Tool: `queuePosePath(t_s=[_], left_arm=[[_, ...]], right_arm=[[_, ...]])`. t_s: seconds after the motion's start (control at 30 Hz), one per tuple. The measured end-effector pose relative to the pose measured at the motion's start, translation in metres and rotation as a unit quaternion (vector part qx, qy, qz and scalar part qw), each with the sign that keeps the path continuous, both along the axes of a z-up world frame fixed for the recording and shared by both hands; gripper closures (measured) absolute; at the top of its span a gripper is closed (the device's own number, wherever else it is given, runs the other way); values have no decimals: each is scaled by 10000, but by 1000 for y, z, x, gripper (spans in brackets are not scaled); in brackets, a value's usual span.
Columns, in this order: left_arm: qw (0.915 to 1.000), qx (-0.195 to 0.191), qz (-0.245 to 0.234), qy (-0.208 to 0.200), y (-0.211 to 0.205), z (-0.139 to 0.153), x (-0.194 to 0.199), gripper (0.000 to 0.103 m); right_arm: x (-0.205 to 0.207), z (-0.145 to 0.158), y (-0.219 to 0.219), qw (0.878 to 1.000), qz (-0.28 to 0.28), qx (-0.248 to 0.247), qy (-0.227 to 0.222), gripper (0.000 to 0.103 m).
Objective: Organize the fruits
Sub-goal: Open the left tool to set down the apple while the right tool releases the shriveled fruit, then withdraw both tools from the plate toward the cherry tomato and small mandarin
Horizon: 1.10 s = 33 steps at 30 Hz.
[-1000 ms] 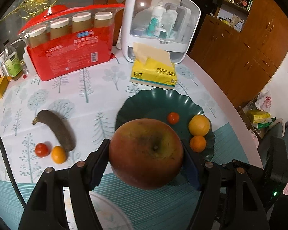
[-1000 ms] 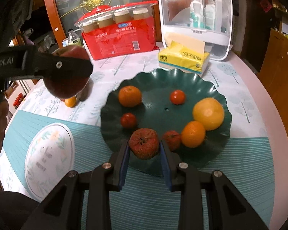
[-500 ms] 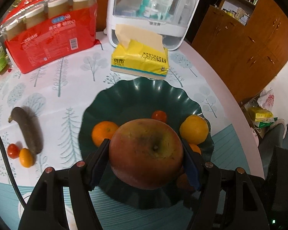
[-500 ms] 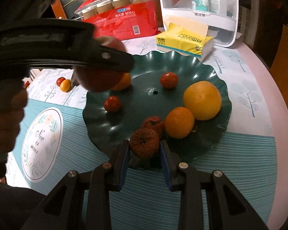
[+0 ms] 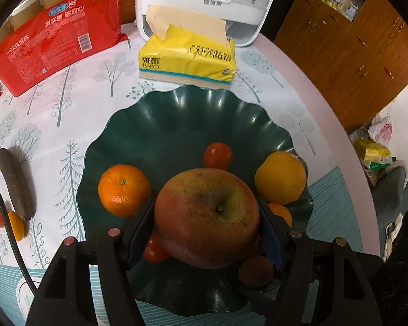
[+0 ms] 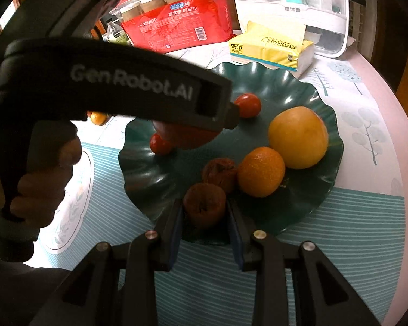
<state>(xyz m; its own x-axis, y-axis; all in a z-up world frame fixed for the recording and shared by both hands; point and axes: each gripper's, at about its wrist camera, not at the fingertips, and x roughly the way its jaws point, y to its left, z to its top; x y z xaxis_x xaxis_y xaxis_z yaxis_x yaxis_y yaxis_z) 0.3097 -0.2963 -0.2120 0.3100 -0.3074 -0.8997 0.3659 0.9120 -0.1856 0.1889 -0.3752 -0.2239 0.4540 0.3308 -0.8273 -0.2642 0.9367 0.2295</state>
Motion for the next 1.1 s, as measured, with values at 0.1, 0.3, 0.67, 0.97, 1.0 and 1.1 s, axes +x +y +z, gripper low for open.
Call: queuePosePath(t_s=[0.1, 0.3, 0.67, 0.97, 1.0, 1.1], left_arm=[[9999, 69, -3, 114, -1, -5, 1, 33], [9998, 65, 30, 161, -1, -1, -3, 33], [9990, -87, 254, -356, 18, 45, -20, 24], [9971, -6, 577, -498, 59, 64, -43, 23], [9968, 37, 620, -508, 63, 65, -46, 23], [9959, 91, 762, -487, 81, 68, -54, 23]], right_arm=[[1, 1, -3, 10000, -29, 44, 25, 70], [-3, 7, -8, 9999, -88, 54, 26, 57], [-16, 25, -14, 9992, -355, 40, -149, 50], [-26, 33, -8, 9981, -567, 158, -152, 48], [-27, 35, -6, 9981, -579, 162, -144, 48], [-30, 38, -1, 9979, -612, 170, -131, 48]])
